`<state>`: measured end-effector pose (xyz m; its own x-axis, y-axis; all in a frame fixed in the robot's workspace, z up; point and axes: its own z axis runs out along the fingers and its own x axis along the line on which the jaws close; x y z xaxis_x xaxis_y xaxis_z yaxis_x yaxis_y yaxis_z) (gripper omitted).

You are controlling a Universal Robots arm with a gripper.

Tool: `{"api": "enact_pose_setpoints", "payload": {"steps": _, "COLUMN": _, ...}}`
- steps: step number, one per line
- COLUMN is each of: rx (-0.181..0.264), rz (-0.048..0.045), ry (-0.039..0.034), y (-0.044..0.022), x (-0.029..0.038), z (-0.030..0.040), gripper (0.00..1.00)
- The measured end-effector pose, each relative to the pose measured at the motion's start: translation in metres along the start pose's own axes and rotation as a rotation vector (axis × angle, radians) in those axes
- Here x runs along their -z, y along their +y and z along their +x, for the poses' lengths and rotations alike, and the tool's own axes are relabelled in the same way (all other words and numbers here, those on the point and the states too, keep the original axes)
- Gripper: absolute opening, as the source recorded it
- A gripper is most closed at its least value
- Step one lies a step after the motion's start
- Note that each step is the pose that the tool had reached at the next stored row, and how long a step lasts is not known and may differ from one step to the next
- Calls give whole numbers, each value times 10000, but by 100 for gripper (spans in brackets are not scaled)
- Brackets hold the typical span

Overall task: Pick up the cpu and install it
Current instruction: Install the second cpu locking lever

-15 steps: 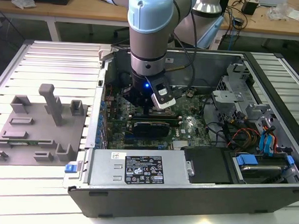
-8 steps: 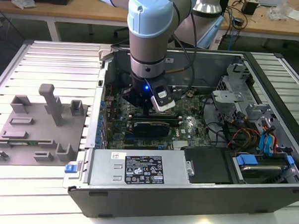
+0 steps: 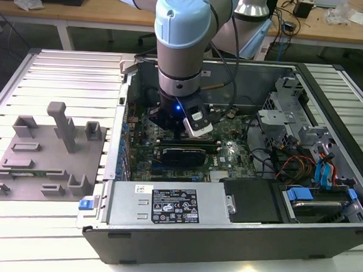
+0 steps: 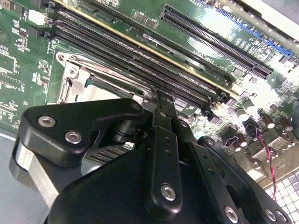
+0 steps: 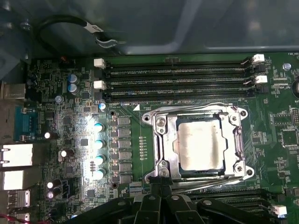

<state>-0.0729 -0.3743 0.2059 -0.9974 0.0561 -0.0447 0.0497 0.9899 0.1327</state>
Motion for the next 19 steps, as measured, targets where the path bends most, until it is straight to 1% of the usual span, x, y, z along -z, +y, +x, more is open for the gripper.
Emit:
{"api": "enact_pose_setpoints", "payload": {"steps": 5, "rx": 0, "rz": -1, "ry": 8, "y": -19, "x": 5, "z": -6, "gripper": 11}}
{"api": "enact_pose_setpoints", "payload": {"steps": 6, "rx": -1, "rz": 0, "ry": 16, "y": -37, "x": 11, "z": -9, "gripper": 11}}
{"api": "enact_pose_setpoints", "payload": {"steps": 12, "rx": -4, "rz": -9, "ry": 30, "y": -75, "x": 20, "z": -17, "gripper": 11}}
{"api": "enact_pose_setpoints", "payload": {"steps": 14, "rx": -8, "rz": -115, "ry": 36, "y": -77, "x": 15, "z": -17, "gripper": 11}}
{"api": "enact_pose_setpoints", "payload": {"steps": 17, "rx": -23, "rz": -394, "ry": 49, "y": -85, "x": 1, "z": -16, "gripper": 11}}
{"api": "enact_pose_setpoints", "payload": {"steps": 19, "rx": -31, "rz": -551, "ry": 56, "y": -88, "x": -8, "z": -16, "gripper": 11}}
